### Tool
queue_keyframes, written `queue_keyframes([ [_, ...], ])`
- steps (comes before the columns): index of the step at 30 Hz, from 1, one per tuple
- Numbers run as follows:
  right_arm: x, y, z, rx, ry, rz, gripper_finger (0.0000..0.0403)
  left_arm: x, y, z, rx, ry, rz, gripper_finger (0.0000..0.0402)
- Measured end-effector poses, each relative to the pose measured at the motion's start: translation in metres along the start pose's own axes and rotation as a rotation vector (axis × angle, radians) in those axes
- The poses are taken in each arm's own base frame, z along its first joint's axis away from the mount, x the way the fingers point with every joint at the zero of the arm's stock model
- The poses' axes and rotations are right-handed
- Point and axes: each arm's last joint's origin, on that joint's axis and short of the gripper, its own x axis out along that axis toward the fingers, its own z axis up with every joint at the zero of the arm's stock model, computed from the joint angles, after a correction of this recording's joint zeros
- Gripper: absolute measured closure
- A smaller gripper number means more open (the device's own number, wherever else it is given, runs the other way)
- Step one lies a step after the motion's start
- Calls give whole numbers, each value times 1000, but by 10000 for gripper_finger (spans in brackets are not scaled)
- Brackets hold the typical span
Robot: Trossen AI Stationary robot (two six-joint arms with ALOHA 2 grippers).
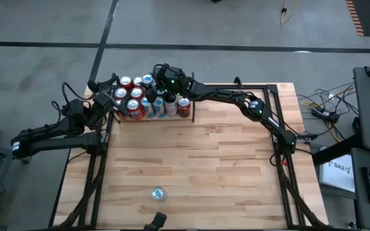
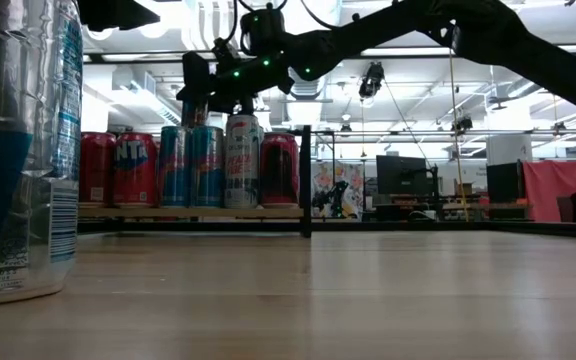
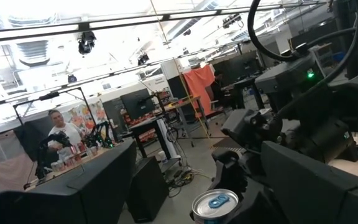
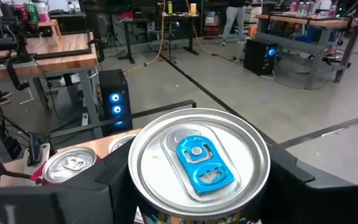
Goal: Place canned beverage on shelf
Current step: Put the blue soda can on the shelf aligned with the other blue soda can
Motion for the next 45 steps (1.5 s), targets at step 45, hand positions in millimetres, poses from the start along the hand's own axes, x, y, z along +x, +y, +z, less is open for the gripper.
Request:
queue_keyframes([
  [45, 1, 0, -13, -1, 52, -1, 156, 0, 0, 0, 4, 0, 0, 73],
])
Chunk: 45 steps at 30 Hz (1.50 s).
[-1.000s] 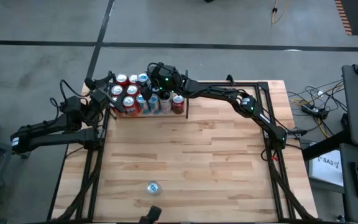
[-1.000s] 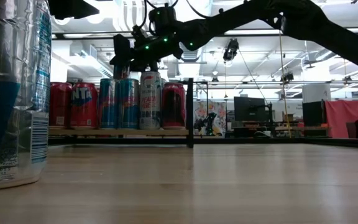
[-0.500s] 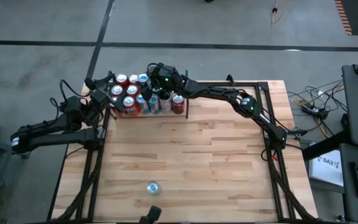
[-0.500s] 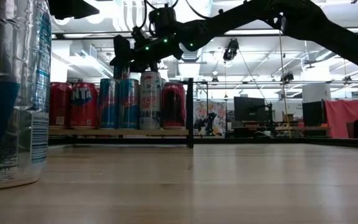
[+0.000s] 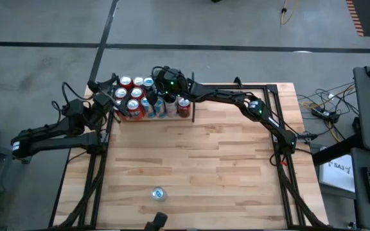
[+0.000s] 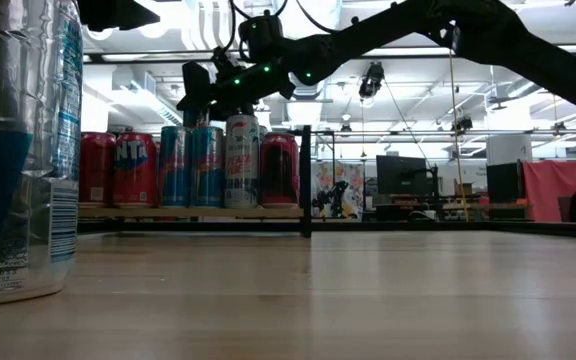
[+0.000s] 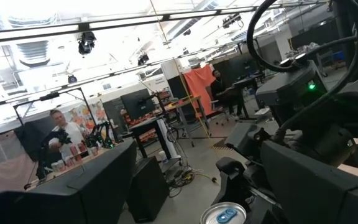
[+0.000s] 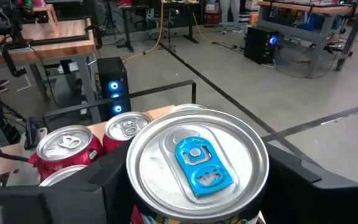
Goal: Place canned beverage on shelf
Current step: Put the blue soda can on the shelf aligned with the other blue soda can
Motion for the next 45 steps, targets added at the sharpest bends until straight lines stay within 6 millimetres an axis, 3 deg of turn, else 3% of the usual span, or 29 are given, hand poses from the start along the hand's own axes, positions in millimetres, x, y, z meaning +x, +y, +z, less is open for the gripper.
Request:
queue_keyframes([
  [31, 1, 0, -6, -11, 11, 1, 122, 0, 0, 0, 0, 0, 0, 73],
  [37, -7, 4, 11, -24, 21, 16, 124, 0, 0, 0, 0, 0, 0, 73],
  [45, -40, 22, 54, -79, 49, 51, 123, 0, 0, 0, 1, 0, -1, 73],
])
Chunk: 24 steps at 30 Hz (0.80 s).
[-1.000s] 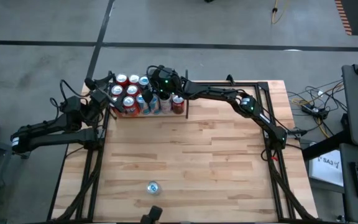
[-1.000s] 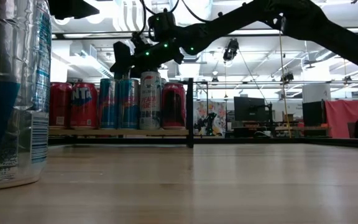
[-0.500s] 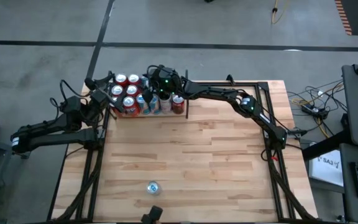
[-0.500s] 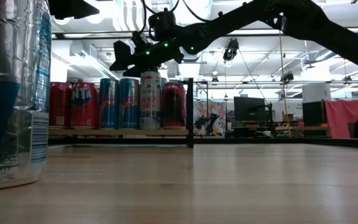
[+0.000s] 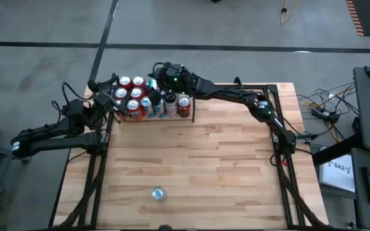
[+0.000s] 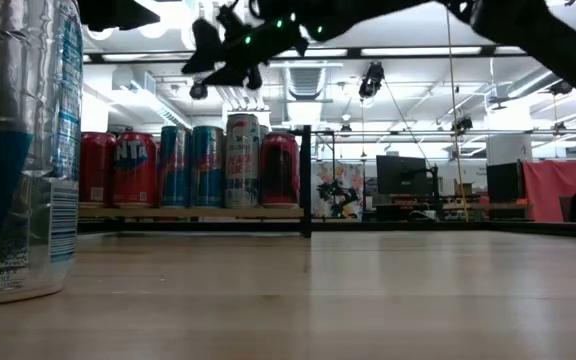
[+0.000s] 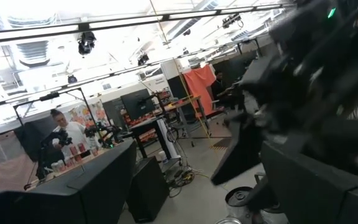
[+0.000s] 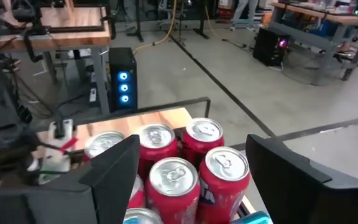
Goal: Place canned beverage on shelf
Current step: Put the blue soda can on the shelf aligned with the other blue soda can
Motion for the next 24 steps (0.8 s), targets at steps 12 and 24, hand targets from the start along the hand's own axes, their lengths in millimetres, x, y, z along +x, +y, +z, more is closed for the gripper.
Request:
queue_keyframes([
  [12, -31, 27, 29, -42, 26, 51, 140, 0, 0, 0, 0, 0, -1, 73],
  [24, -37, 27, 33, -46, 42, 52, 140, 0, 0, 0, 0, -1, -2, 73],
])
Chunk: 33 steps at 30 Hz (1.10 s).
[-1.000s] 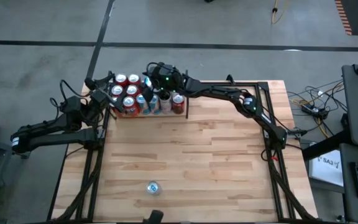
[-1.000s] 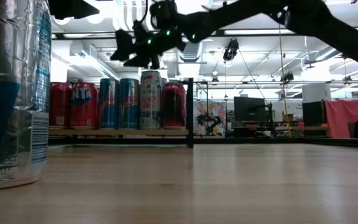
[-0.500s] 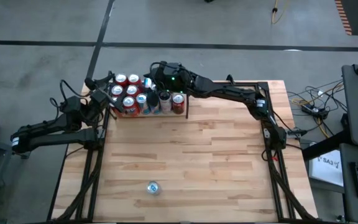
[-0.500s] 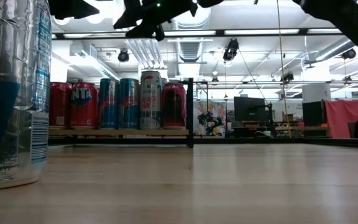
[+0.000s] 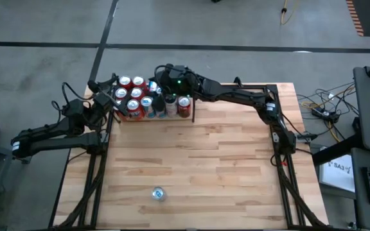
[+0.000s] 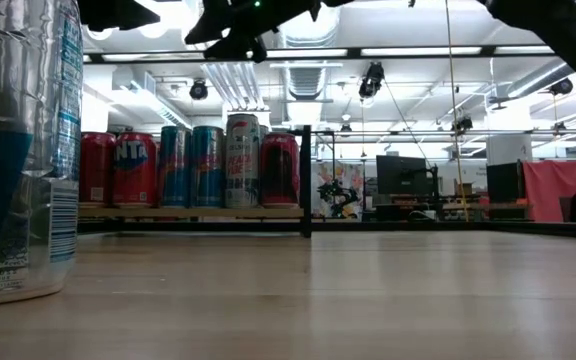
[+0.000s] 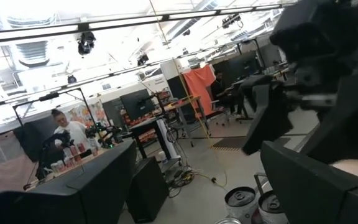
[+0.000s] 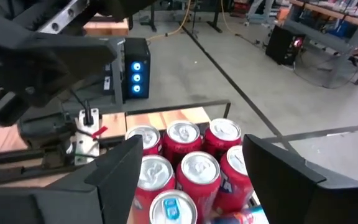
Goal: Place canned beverage on shelf
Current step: Put the blue soda can on the shelf aligned with the other blue soda can
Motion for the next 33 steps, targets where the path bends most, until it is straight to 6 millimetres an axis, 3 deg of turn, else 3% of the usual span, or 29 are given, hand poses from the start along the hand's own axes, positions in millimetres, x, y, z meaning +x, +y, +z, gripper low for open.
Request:
queue_keyframes([
  [4, -26, -2, 16, -9, 37, 3, 140, 0, 0, 0, -23, -3, -8, 73],
  [10, -87, -14, 49, -56, 83, -12, 140, 4, -3, 7, -134, -20, -120, 77],
  [17, -149, -45, 69, -67, 126, -80, 142, 37, -17, 23, -132, 39, -178, 97],
  [25, -172, -75, 66, -124, 206, -144, 160, 97, -25, 38, 31, 282, -159, 122],
  [33, -179, -123, 54, -164, 286, -253, 182, 154, 7, 16, 63, 602, -16, 144],
])
